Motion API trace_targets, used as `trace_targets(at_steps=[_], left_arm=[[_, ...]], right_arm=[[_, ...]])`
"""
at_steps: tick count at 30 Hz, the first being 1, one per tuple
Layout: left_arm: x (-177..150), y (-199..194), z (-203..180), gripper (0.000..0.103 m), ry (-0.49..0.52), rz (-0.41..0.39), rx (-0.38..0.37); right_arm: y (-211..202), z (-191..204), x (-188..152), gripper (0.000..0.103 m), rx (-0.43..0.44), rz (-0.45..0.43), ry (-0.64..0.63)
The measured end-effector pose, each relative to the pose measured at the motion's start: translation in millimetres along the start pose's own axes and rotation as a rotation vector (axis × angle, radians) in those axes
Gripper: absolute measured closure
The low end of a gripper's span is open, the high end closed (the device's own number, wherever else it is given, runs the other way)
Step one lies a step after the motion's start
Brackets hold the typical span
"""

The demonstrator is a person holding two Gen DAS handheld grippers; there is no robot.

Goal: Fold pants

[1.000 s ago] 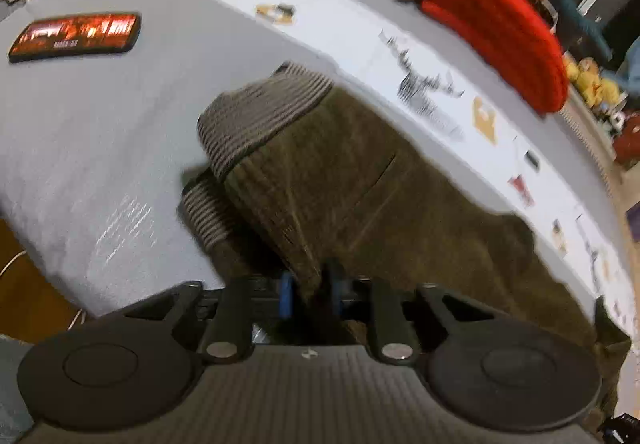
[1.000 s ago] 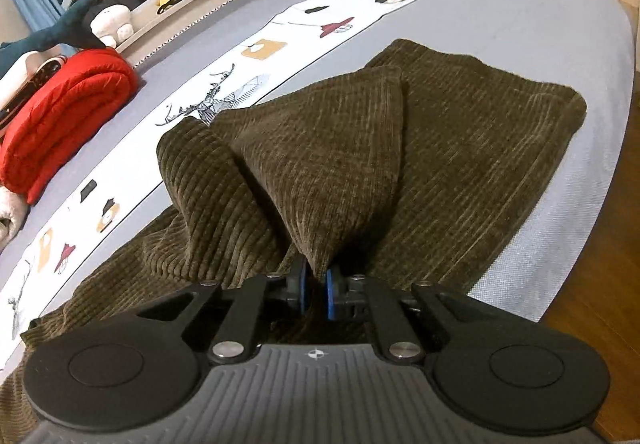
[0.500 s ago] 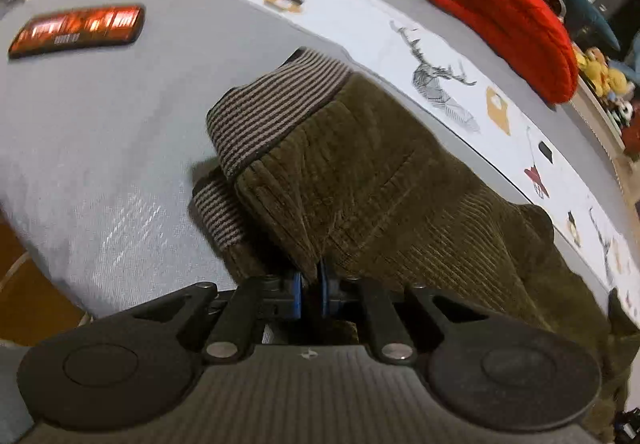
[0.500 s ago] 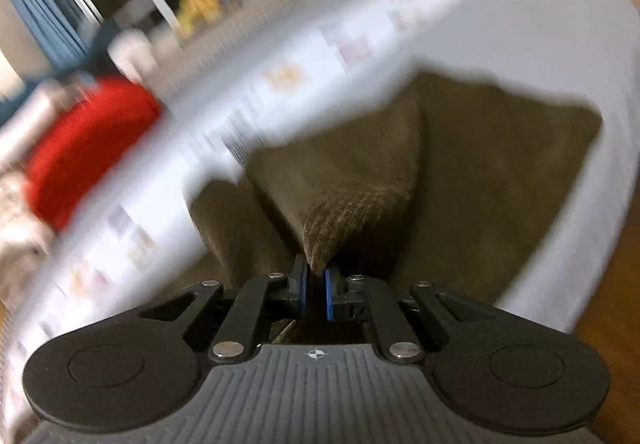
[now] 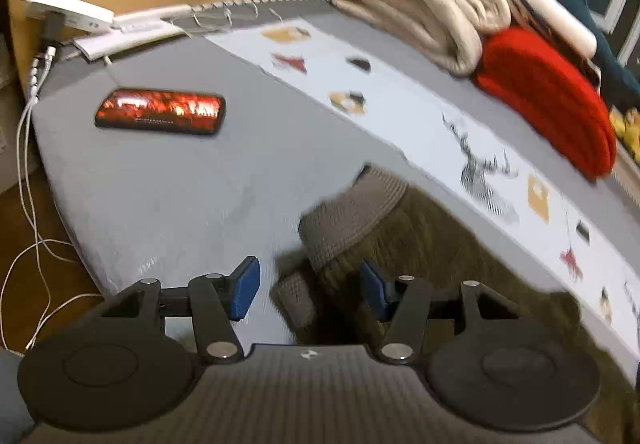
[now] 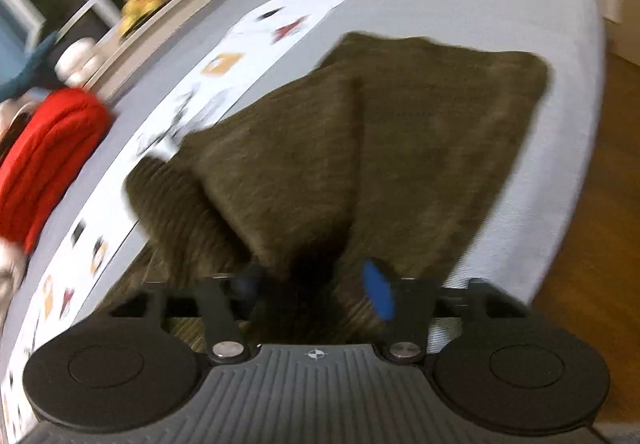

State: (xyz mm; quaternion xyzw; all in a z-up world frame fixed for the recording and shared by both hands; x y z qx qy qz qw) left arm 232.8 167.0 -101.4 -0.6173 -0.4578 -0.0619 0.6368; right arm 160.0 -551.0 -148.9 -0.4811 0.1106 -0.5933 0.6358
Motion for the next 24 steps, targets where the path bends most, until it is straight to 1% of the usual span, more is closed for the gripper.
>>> trace_targets(at_steps=[2,4,6,8,9,11,13,15,16,18,19,21,22,23,24], left_arm=[[10,-5,-7,0.041,0.002,-0.005,-0.044],[17,-9,-23,0.039,0.032,-0.008,-0.086],[23,-10,-43,0.024,0.073,-0.008,-0.114],[28,-10,-67,0.023,0.127,-0.016,-0.138],[29,-8,-81,0.022,0.165,-0.017,-0.15],[27,-3,-106,0.021,0.219,-0.018,-0.173],[20,8,-128,0.021,0.243,-0.008,-0.201],[9,21,-140,0.021,0.254,0.013,-0.216],[2,28,-144,0.021,0.267,0.028,-0.216],[-9,39,-150,0.021,0.278,0.075,-0.212],[-12,44,-153,0.021,0.275,0.094,-0.224],[-14,54,-157,0.021,0.269,0.123,-0.235],[-14,57,-158,0.021,0.268,0.128,-0.233],[-14,60,-159,0.021,0.268,0.131,-0.229],[-14,63,-161,0.021,0.269,0.133,-0.223]], right_arm=[[-9,0,5,0.038,-0.004,-0.05,0.013],[-25,2,14,0.038,-0.036,-0.154,0.009],[-39,7,24,0.037,-0.061,-0.248,-0.017],[-44,18,40,0.035,-0.041,-0.309,-0.079],[-42,26,48,0.035,-0.012,-0.302,-0.125],[-26,49,63,0.036,0.039,-0.246,-0.208],[-6,66,79,0.036,0.062,-0.206,-0.239],[18,69,101,0.036,0.012,-0.191,-0.195],[34,63,113,0.036,-0.023,-0.178,-0.148],[61,40,127,0.036,-0.119,-0.151,-0.056],[74,26,130,0.036,-0.157,-0.122,-0.004],[102,8,129,0.036,-0.157,-0.05,0.049],[110,7,129,0.035,-0.135,-0.047,0.023],[110,11,131,0.035,-0.115,-0.087,-0.027],[112,17,131,0.035,-0.089,-0.094,-0.069]])
Point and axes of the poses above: each gripper's, at about its wrist camera, not at the fingertips, and y roughly the way its jaws point, z to its left, x to its top, the point moved 8 cm from there along y, roughly the way its jaws point, and after that the axes turned 5 degrees about y, right-handed, at the moved point
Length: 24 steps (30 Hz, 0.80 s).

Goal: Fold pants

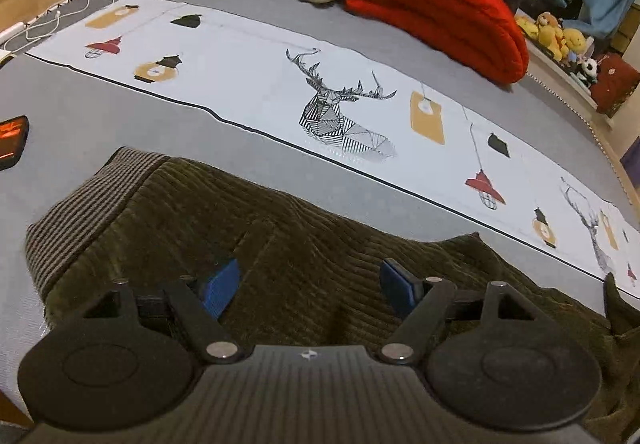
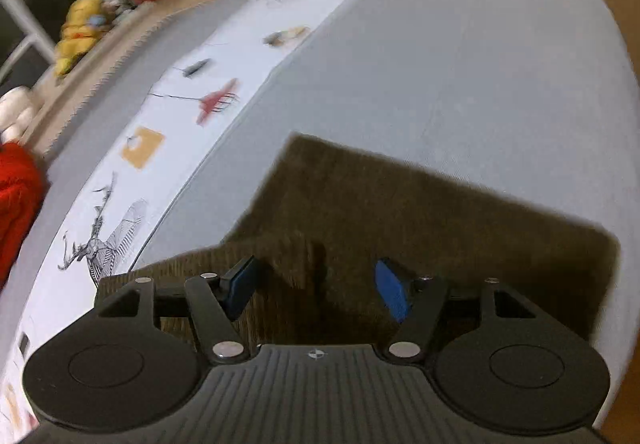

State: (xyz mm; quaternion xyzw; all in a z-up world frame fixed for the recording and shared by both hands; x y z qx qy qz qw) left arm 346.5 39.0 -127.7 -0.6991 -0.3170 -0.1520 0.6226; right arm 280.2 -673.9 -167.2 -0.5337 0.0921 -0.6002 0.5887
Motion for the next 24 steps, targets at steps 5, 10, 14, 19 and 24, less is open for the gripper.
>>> trace_targets(at_steps=[5,10,14,19,24], left_arm=[[2,4,-8,0.021,0.007,-0.001,0.002],[2,2,-10,0.021,0.03,-0.022,0.039],[-3,-1,-4,0.021,-0.011,-0.002,0.018],[-6,-4,-1,0.021,-0.005,-0.005,0.044],[-7,-2,6,0.021,-0.037,0.007,0.047]], right_arm=[[1,31,-9,0.089,0.073,0.02,-0.103],[-74,45,37,0.09,0.156,-0.153,-0.097],[-118,-23,56,0.09,0.105,-0.21,-0.078],[-68,-133,1,0.089,-0.073,-0.003,0.076],[-88,-124,1,0.089,-0.058,-0.096,-0.005]])
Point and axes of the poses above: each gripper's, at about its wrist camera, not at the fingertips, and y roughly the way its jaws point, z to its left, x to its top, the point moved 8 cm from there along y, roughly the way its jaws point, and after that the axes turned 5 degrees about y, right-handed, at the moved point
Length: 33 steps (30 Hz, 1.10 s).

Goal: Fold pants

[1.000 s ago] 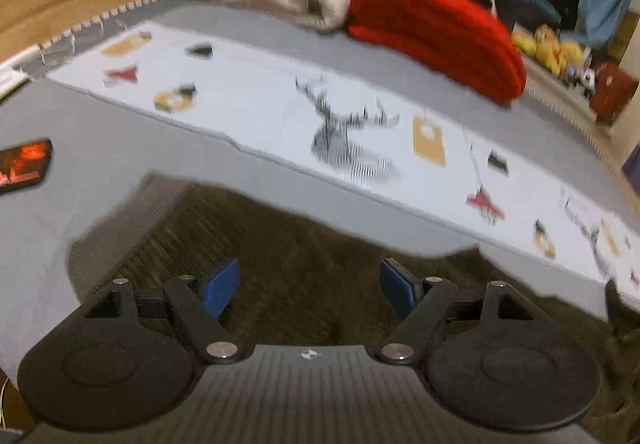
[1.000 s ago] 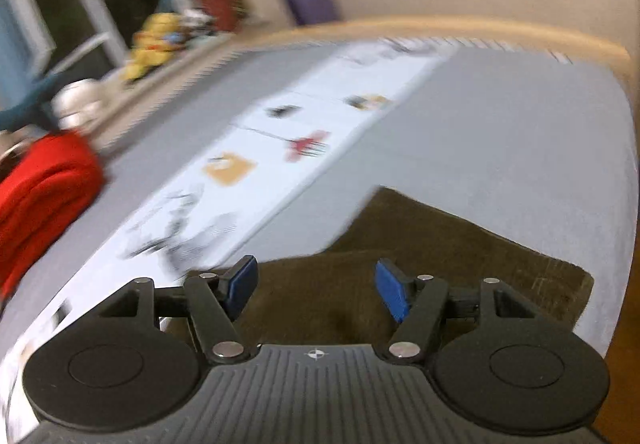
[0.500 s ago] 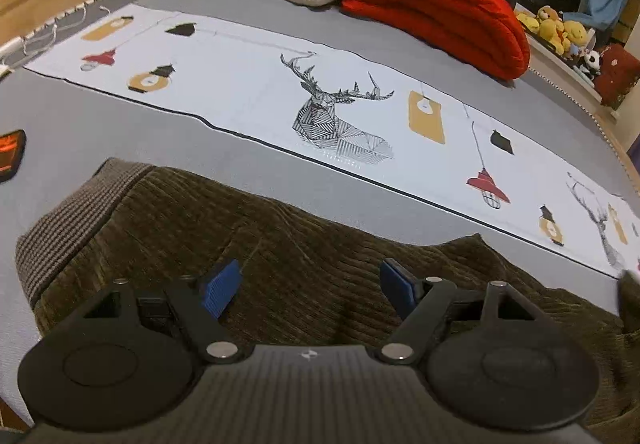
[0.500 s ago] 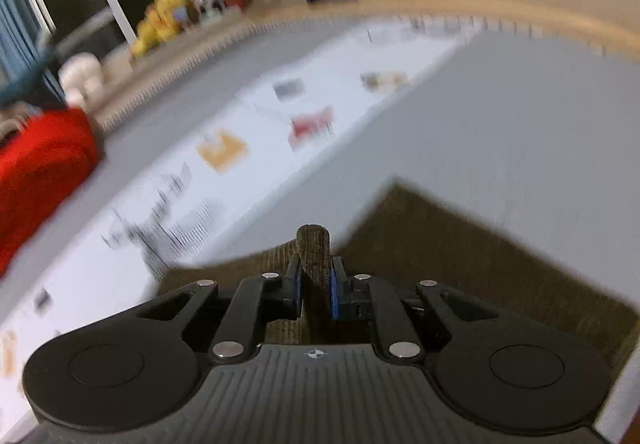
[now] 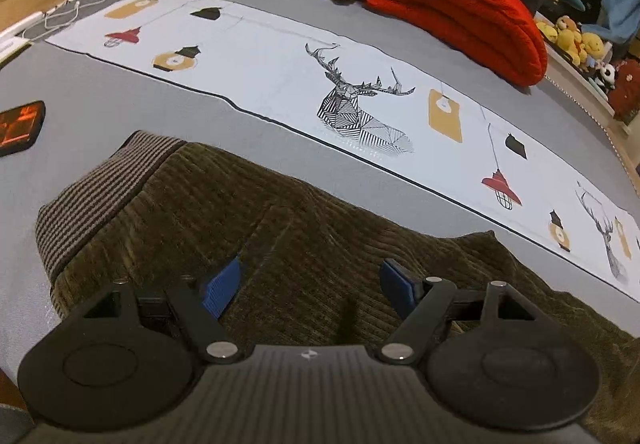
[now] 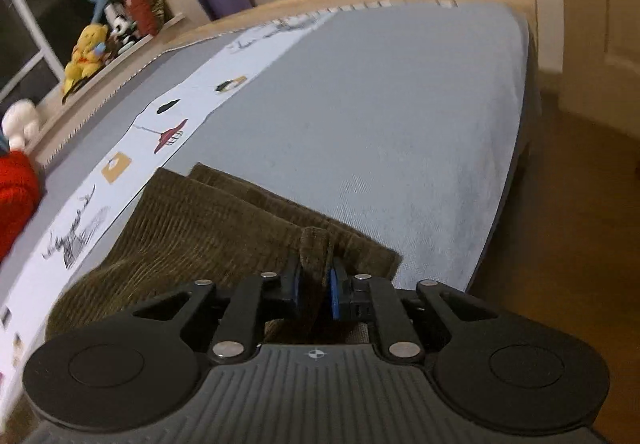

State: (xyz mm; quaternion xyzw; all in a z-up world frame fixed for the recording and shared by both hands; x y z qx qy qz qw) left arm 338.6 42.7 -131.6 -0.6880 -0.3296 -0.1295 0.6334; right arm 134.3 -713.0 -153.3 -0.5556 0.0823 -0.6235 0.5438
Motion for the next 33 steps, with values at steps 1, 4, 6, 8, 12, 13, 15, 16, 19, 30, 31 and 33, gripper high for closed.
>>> trace_targets(at_steps=[1,4,6,8,12,13,15,16,19,30,31,33], left_arm=[[1,0,0,0.021,0.001,-0.003,0.003],[5,1,-2,0.021,0.005,-0.011,0.006],[6,2,-4,0.021,0.007,-0.008,0.002],[6,4,-6,0.021,0.014,-0.005,0.006],[6,10,-9,0.021,0.024,-0.001,0.019],[7,11,-10,0.021,0.023,0.0,0.022],[9,13,-12,0.019,0.02,0.0,0.026],[10,14,-12,0.018,0.017,-0.002,0.029],[12,19,-16,0.018,0.019,0.001,0.038],[13,25,-30,0.018,0.039,0.013,0.03],[12,25,-29,0.018,0.038,0.015,0.033],[10,27,-28,0.018,0.039,0.022,0.034]], right_arm=[[-1,1,5,0.088,-0.005,-0.012,0.0],[11,-4,9,0.075,-0.096,0.008,-0.065],[18,-6,20,0.057,-0.17,-0.002,-0.124],[20,4,37,0.055,-0.16,-0.039,-0.14],[39,50,65,0.054,-0.006,-0.014,-0.212],[47,64,68,0.054,0.026,0.004,-0.235],[65,95,71,0.054,0.078,0.027,-0.286],[75,109,72,0.054,0.095,0.035,-0.304],[106,140,70,0.052,0.103,0.072,-0.325],[64,138,67,0.102,0.089,-0.119,-0.337],[57,135,75,0.103,0.07,-0.155,-0.351],[63,134,87,0.103,0.027,-0.187,-0.387]])
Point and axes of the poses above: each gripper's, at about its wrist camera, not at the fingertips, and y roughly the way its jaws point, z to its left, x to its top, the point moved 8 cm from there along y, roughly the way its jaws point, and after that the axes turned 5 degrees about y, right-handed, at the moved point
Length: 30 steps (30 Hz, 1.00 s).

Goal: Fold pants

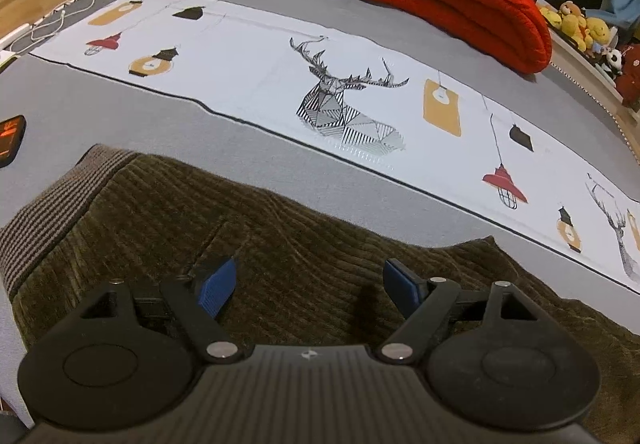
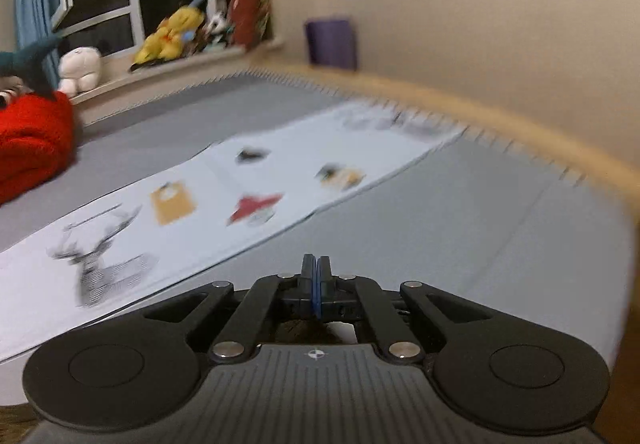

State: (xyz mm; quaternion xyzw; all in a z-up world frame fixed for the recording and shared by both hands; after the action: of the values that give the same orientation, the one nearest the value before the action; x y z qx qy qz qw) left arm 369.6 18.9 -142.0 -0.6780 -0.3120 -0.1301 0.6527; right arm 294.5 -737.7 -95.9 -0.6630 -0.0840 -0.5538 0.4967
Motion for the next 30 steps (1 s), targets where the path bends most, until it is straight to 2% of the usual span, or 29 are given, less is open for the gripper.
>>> trace_targets(at_steps=[2,4,5,7,8,9,10,11,15,16,17,18,19,20,22,27,30], left_arm=[[-1,1,-1,0.018,0.01,-0.001,0.008],[0,1,-2,0.018,0.014,-0.005,0.015],[0,0,-2,0.018,0.008,-0.006,0.016],[0,2,-3,0.018,0.001,-0.001,0.015],[0,4,-4,0.018,0.006,0.004,0.016],[-1,7,-7,0.018,0.016,0.009,0.016],[-2,9,-10,0.018,0.028,0.014,0.016],[-3,10,-14,0.018,0.041,0.018,0.015],[-8,12,-26,0.018,0.084,0.018,0.01],[-8,12,-27,0.018,0.091,0.016,0.015],[-9,13,-27,0.018,0.096,0.016,0.021],[-9,14,-27,0.018,0.096,0.018,0.026],[-9,15,-27,0.018,0.093,0.021,0.028],[-9,16,-26,0.018,0.089,0.023,0.028],[-9,16,-25,0.018,0.086,0.025,0.032],[-9,15,-26,0.018,0.094,0.022,0.033],[-10,15,-27,0.018,0.101,0.02,0.036]], right_arm=[[27,-3,0,0.103,-0.018,0.059,0.014],[46,-14,-4,0.103,-0.084,0.08,0.077],[51,-19,-6,0.099,-0.052,0.101,0.151],[56,-22,-15,0.097,0.084,0.167,0.298],[58,-20,-19,0.085,0.133,0.199,0.327],[59,-16,-23,0.076,0.173,0.228,0.33],[60,-11,-26,0.059,0.201,0.249,0.305],[61,-4,-28,0.051,0.218,0.258,0.263],[67,20,-36,0.047,0.259,0.279,0.136],[71,26,-41,0.047,0.269,0.31,0.113],[73,33,-46,0.053,0.274,0.34,0.082],[73,42,-52,0.066,0.263,0.35,0.025],[70,50,-55,0.074,0.249,0.334,-0.044],[63,59,-57,0.08,0.242,0.281,-0.121],[42,64,-55,0.09,0.239,0.204,-0.167],[-9,38,-35,0.092,0.153,0.054,-0.035],[-25,32,-20,0.092,0.124,0.012,-0.032]])
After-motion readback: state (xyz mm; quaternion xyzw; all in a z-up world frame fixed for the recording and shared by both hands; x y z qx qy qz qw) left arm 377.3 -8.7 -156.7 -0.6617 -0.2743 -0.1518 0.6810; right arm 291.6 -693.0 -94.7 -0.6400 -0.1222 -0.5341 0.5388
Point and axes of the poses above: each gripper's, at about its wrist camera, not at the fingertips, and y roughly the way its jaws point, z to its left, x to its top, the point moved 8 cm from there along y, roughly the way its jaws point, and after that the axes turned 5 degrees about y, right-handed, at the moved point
